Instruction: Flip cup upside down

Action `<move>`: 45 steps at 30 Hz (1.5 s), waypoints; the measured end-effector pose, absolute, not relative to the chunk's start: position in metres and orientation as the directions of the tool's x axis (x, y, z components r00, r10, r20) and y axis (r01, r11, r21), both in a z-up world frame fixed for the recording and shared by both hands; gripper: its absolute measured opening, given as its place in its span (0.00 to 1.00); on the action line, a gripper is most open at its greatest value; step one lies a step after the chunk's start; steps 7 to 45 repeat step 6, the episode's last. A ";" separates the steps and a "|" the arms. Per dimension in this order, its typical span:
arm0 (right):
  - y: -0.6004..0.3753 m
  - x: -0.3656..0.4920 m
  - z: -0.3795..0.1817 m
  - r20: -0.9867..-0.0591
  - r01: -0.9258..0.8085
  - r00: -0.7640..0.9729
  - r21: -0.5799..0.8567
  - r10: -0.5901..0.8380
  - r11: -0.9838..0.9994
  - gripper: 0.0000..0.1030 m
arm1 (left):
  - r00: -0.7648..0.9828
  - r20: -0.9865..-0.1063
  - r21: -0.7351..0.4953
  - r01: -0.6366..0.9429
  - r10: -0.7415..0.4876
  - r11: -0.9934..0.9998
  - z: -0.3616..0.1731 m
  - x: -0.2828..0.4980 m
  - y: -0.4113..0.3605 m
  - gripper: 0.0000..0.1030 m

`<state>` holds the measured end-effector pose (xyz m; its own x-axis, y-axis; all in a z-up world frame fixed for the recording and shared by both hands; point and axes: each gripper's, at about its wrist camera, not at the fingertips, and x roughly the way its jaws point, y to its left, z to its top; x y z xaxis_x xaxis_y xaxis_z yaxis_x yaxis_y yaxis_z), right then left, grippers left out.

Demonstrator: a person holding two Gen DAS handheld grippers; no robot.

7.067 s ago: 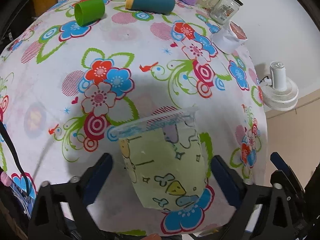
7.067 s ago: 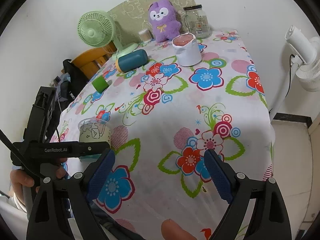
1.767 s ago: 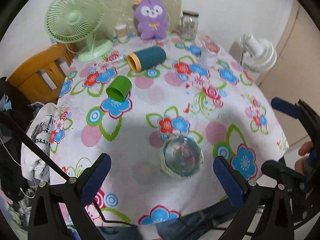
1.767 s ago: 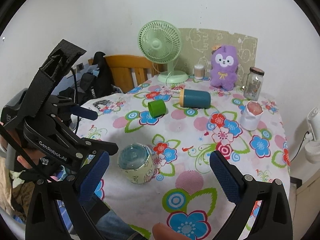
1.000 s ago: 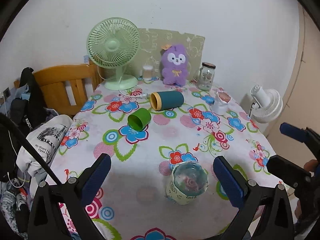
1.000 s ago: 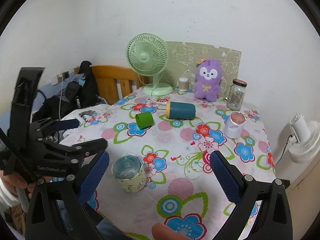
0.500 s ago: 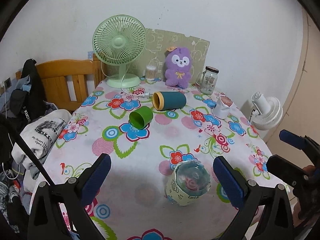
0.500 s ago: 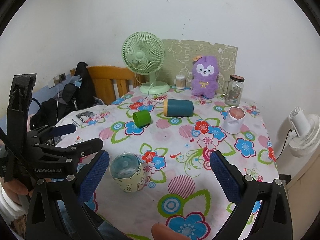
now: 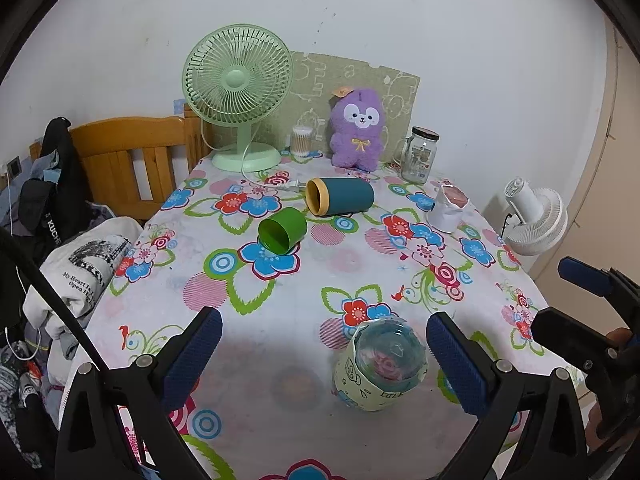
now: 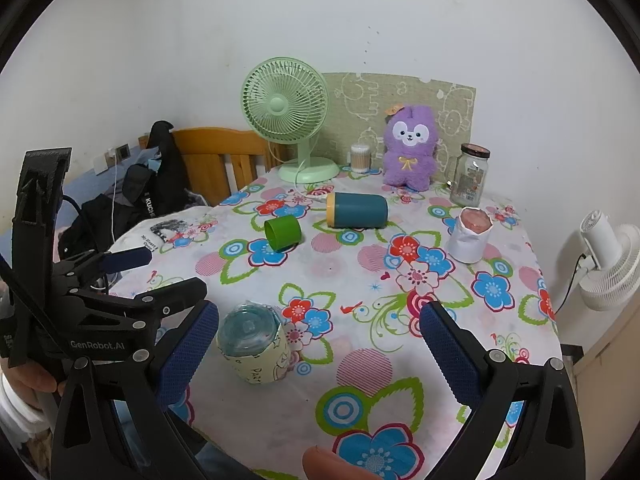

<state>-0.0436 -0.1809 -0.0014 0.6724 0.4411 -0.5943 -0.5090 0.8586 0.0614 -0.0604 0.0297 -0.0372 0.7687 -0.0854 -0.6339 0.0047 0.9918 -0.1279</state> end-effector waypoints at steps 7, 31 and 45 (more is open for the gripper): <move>-0.181 -0.044 -0.001 -0.595 -0.508 0.673 0.061 0.440 0.859 0.98 | 0.767 -0.636 -0.127 0.008 -0.087 0.992 -0.038 -0.060 0.030 1.00; -0.181 -0.044 -0.001 -0.595 -0.508 0.673 0.061 0.440 0.859 0.98 | 0.767 -0.636 -0.127 0.008 -0.087 0.992 -0.038 -0.060 0.030 1.00; -0.181 -0.044 -0.001 -0.595 -0.508 0.673 0.061 0.440 0.859 0.98 | 0.767 -0.636 -0.127 0.008 -0.087 0.992 -0.038 -0.060 0.030 1.00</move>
